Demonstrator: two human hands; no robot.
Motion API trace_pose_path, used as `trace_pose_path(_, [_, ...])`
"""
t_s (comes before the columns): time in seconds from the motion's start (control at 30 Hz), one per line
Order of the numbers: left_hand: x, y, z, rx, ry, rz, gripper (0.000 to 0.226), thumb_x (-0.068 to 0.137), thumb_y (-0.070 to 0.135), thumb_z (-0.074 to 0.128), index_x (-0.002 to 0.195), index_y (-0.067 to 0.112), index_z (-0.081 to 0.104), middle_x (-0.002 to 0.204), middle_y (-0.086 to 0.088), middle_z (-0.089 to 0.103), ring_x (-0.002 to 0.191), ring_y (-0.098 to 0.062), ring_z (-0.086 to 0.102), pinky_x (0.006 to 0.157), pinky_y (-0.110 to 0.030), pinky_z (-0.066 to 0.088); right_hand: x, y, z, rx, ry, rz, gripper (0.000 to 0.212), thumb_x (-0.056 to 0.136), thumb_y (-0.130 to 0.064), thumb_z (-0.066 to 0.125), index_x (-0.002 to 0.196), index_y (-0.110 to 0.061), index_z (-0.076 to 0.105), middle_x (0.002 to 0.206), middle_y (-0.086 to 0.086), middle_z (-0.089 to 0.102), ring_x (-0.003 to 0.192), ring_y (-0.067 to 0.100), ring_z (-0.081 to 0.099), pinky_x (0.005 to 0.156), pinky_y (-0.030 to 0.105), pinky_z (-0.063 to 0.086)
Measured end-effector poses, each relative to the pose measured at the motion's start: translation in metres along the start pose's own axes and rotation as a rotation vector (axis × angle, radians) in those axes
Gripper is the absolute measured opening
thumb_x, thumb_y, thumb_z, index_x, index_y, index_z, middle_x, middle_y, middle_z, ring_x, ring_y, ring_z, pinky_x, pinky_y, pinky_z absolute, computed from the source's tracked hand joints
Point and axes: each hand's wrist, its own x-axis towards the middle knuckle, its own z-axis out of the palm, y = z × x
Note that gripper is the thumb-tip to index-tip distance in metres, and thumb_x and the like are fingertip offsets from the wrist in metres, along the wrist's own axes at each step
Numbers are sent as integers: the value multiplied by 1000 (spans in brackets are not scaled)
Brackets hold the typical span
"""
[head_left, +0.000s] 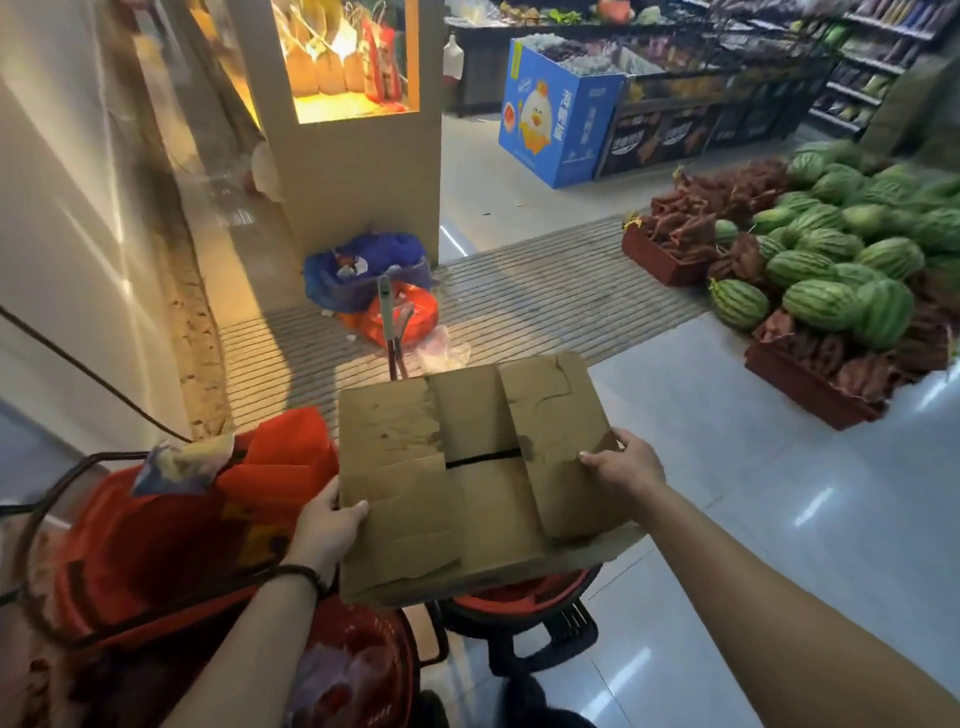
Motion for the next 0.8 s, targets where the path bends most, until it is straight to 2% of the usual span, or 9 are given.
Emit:
trace_pose_path(0.17, [23,-11,19,-1,69,-72,48,102,6,62,138,39,62,127,-5,71,109,-31,69,97,-51,60,53,5,22,-45,-97,30,63,93,-36,79,149,-24,52,146,4,61,128,34,60,108,57,52])
trace_pose_path(0.27, [28,-11,40,59,60,-105,49,103,4,61,143,33,59,126,-3,68,112,-29,66,97,-47,59,81,12,20,-97,-123,41,54,96,-36,75,144,-25,53,142,5,62,124,34,62,106,58,53])
trace_pose_path(0.43, [27,-26,72,181,6,-218,60,95,-5,67,148,19,51,119,-1,66,108,-23,63,95,-37,55,107,36,23,-187,-223,30,54,97,-34,74,145,-25,51,142,4,62,125,33,62,107,55,53])
trace_pose_path(0.6, [17,-48,81,190,23,-235,80,86,-8,75,155,19,44,123,-2,70,114,-23,67,94,-34,54,116,63,28,-252,-223,-32,66,93,-34,78,149,-22,45,146,6,59,129,32,60,106,51,54])
trace_pose_path(0.7, [14,-40,83,167,34,-241,65,87,3,80,142,23,51,116,1,69,111,-23,67,98,-39,56,119,51,28,-313,-221,-71,64,92,-34,79,146,-19,47,141,8,60,123,31,63,102,47,57])
trace_pose_path(0.77, [14,-22,80,204,45,-164,50,85,15,82,124,31,54,119,2,69,114,-24,68,104,-44,56,121,31,33,-381,-161,-140,67,88,-40,81,144,-21,50,139,7,61,119,28,64,98,43,60])
trace_pose_path(0.8, [16,-9,79,250,47,-117,47,85,21,81,121,35,54,123,2,68,118,-23,67,105,-43,56,122,18,37,-389,-140,-196,69,87,-42,81,145,-21,50,140,7,59,121,27,63,98,42,60])
